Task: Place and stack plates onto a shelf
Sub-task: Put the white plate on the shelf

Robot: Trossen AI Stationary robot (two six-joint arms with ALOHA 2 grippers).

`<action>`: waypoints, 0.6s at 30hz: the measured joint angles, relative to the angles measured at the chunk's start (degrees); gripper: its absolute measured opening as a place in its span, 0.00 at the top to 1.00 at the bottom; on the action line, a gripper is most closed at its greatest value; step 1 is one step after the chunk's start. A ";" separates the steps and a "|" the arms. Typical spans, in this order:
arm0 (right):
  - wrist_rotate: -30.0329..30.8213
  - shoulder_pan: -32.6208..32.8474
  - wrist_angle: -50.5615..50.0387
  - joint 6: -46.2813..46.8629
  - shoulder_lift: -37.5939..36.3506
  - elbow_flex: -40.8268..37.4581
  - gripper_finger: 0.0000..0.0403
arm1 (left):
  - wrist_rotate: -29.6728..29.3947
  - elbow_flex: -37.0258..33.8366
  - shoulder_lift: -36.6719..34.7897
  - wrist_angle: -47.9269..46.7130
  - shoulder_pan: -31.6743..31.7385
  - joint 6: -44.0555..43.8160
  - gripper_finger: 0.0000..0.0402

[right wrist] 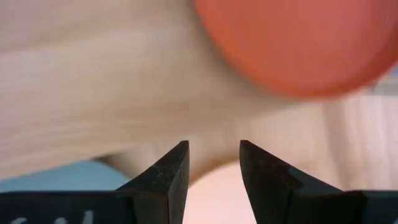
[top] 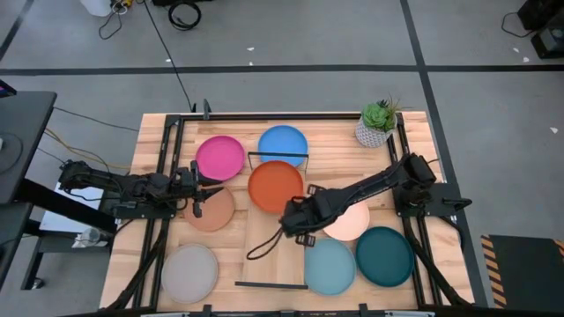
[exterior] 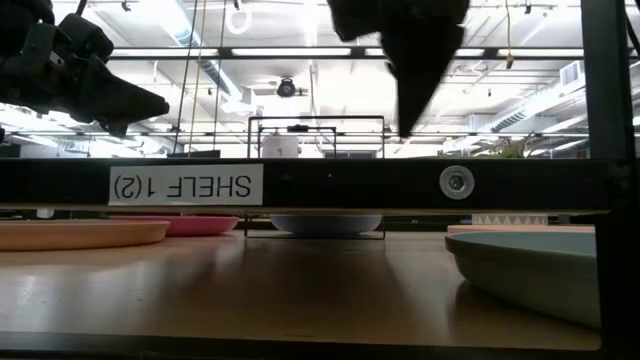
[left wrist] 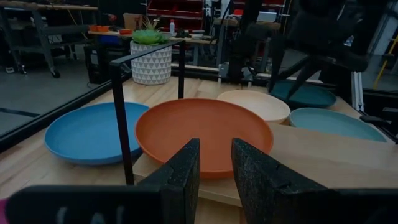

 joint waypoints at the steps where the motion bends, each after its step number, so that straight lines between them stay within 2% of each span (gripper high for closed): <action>1: -0.64 0.45 -0.60 1.81 0.06 -0.68 0.63 | 0.00 0.00 0.00 0.00 0.00 0.04 0.76; 7: 1.05 2.55 -0.22 8.14 -0.46 -7.40 0.63 | -0.04 0.00 -0.02 0.11 0.00 1.47 0.76; 18: -6.65 0.32 14.03 15.17 -4.09 -21.67 0.63 | -0.45 -0.02 -0.02 0.35 0.00 2.95 0.76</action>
